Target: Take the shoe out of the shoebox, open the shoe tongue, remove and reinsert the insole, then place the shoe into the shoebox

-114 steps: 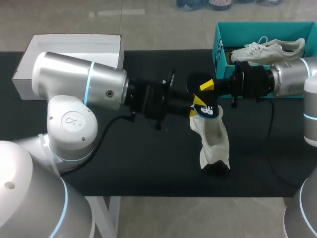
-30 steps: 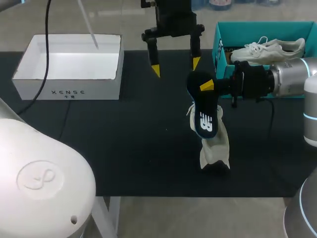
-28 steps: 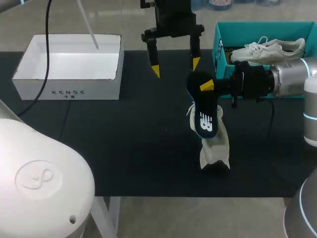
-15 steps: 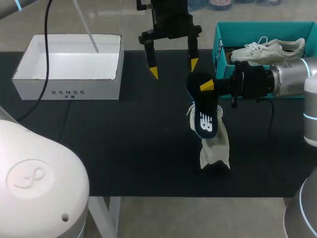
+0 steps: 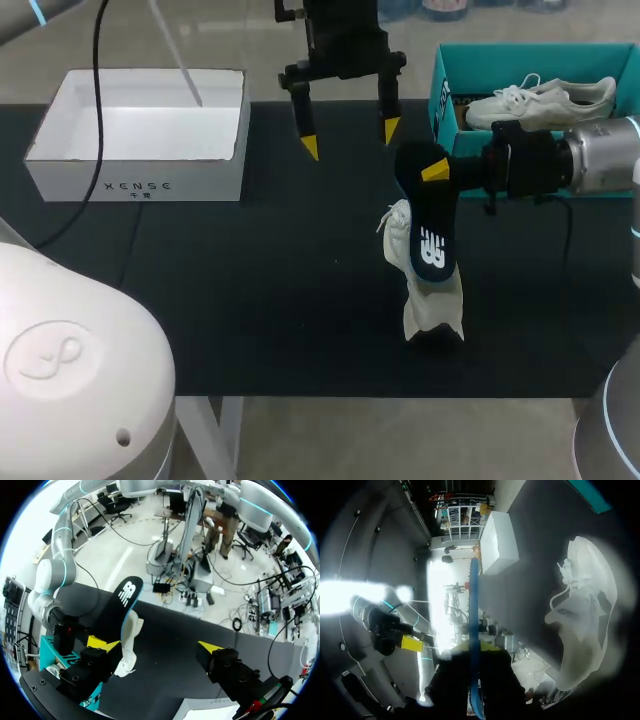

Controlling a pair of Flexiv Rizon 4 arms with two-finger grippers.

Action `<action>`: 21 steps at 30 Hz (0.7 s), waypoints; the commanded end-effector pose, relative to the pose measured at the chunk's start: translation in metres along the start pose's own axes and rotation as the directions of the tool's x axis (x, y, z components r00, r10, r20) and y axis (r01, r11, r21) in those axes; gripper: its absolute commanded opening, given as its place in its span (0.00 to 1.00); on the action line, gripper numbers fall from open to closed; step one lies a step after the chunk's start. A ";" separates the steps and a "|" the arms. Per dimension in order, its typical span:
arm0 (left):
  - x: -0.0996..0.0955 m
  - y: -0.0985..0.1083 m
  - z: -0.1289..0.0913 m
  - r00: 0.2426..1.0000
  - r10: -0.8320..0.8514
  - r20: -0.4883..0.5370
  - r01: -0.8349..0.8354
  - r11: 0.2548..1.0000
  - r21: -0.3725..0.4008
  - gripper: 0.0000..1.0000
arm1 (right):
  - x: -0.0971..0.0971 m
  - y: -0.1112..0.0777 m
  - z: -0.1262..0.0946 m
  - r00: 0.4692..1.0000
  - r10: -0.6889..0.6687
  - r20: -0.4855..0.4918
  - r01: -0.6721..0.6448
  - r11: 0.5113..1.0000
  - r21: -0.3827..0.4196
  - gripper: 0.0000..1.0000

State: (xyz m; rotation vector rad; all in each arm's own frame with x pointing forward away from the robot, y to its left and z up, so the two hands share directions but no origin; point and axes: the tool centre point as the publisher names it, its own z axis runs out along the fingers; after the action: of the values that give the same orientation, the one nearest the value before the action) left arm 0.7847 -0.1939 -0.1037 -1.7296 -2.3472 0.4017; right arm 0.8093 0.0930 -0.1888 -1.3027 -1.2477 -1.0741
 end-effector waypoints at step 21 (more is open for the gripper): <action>0.001 0.000 0.001 1.000 0.000 0.002 0.000 1.000 -0.003 1.00 | 0.000 -0.012 0.033 1.000 -0.002 0.010 0.001 0.997 0.076 0.00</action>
State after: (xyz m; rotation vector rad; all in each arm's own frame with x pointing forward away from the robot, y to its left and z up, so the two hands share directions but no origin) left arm 0.7843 -0.1938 -0.1040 -1.7294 -2.3483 0.4027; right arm 0.7967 0.1257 -0.1914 -1.2488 -1.2853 -1.0133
